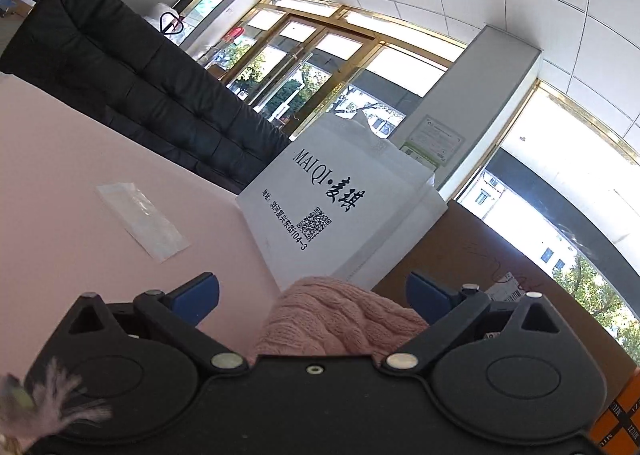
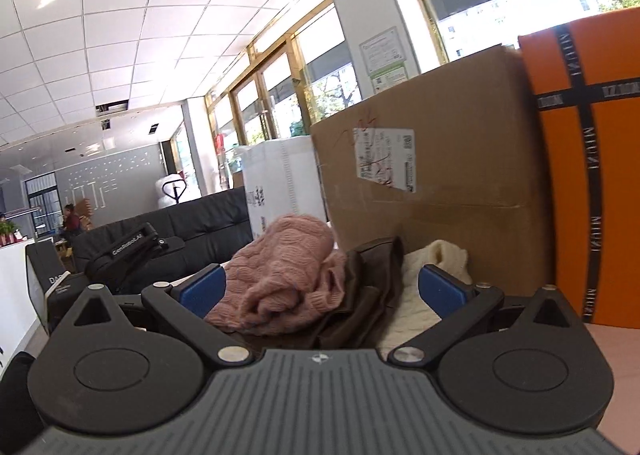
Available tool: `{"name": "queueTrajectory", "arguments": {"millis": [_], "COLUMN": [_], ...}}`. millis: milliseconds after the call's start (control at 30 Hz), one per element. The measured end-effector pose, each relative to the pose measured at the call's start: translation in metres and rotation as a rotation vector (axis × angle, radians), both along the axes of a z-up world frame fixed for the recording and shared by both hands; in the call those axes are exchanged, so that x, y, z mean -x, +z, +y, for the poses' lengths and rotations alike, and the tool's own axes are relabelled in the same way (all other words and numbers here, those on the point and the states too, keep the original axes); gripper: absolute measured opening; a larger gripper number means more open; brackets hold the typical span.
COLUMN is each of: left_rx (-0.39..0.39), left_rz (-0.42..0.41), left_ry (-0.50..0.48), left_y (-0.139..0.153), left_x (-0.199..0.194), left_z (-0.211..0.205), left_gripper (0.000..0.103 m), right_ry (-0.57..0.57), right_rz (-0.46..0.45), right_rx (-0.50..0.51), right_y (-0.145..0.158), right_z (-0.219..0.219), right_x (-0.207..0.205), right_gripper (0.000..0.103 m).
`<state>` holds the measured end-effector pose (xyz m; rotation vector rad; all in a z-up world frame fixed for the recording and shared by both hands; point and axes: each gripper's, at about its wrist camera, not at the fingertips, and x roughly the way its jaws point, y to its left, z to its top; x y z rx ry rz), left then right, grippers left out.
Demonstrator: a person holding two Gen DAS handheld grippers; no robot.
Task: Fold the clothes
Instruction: 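Reach both tools to the clothes pile and grasp the pink sweater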
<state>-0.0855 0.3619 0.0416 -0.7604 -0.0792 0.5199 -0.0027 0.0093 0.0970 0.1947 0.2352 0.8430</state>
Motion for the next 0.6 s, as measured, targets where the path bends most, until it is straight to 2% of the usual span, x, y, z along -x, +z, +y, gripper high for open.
{"name": "queueTrajectory", "arguments": {"millis": [133,200,300,400,467,533,600], "left_rx": [-0.01,-0.015,-0.085,-0.081,-0.076,-0.087,-0.103], "left_rz": [0.045,0.041,0.121,0.241,0.27,0.285,0.303], "left_ry": [-0.047,-0.09,-0.115,-0.143,-0.18,-0.213,-0.244], "left_y": [-0.016,-0.022,-0.019,-0.025,-0.029,-0.03,-0.031], "left_x": [-0.021,-0.024,-0.032,-0.05,-0.057,-0.061,-0.066], "left_z": [0.017,0.016,0.009,0.014,0.015,0.014,0.012], "left_gripper": [0.101,0.101,0.101,0.1,0.091,0.088,0.072], "right_ry": [0.025,0.025,0.022,0.009,-0.01,-0.032,-0.054], "right_rz": [0.028,0.035,0.062,0.111,0.14,0.139,0.119], "right_rx": [0.001,0.012,0.046,0.097,0.129,0.181,0.227], "right_y": [-0.001,-0.003,-0.008,-0.015,-0.017,-0.022,-0.026], "right_z": [0.046,0.069,0.1,0.133,0.152,0.169,0.181], "right_x": [-0.019,-0.029,-0.045,-0.063,-0.073,-0.08,-0.082], "right_gripper": [0.103,0.103,0.103,0.102,0.1,0.1,0.094]}}
